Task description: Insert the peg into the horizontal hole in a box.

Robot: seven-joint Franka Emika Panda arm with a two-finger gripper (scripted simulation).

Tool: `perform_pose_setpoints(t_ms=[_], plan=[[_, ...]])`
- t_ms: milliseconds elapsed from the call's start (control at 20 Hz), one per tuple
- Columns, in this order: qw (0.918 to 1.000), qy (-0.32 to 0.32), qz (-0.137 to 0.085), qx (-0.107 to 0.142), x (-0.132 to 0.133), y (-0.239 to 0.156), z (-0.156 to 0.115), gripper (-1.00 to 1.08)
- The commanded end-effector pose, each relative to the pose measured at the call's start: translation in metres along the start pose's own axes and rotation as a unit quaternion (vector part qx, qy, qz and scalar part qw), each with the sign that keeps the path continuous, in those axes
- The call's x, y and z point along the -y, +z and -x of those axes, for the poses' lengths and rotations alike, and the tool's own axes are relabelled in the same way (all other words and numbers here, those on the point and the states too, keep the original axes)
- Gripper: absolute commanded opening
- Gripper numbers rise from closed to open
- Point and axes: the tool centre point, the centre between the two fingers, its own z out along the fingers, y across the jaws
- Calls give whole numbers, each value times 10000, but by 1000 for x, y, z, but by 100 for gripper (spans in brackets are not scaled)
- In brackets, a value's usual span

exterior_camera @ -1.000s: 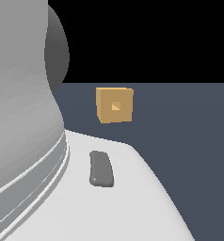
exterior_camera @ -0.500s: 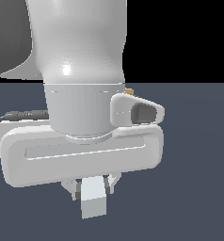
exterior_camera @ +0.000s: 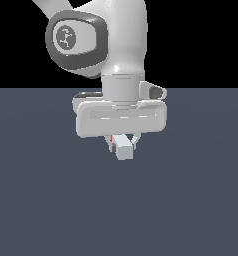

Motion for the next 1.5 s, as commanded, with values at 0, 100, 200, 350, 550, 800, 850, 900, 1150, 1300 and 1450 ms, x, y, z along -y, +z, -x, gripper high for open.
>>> perform_pose_setpoints(t_ms=[0,100,200,350,550,800,850,900,1150,1300,1450], plan=[[10000,-26,8,4,-16,-6,-30,-100],[10000,-50,8,4,-29,-10,-53,-100],[10000,-71,8,4,-40,-13,-74,-100],[10000,-99,8,3,-54,-18,-100,-100],[9999,-125,8,2,-68,-22,-124,-100],[9999,-143,8,2,-78,-24,-139,-100],[9999,-145,8,2,-79,-25,-141,-100],[9999,-145,8,2,-80,-25,-142,-100],[9999,-148,8,2,-80,-24,-141,-100],[9999,-148,8,2,-80,-24,-141,-100],[9999,-160,15,-2,-81,-26,-141,-100]])
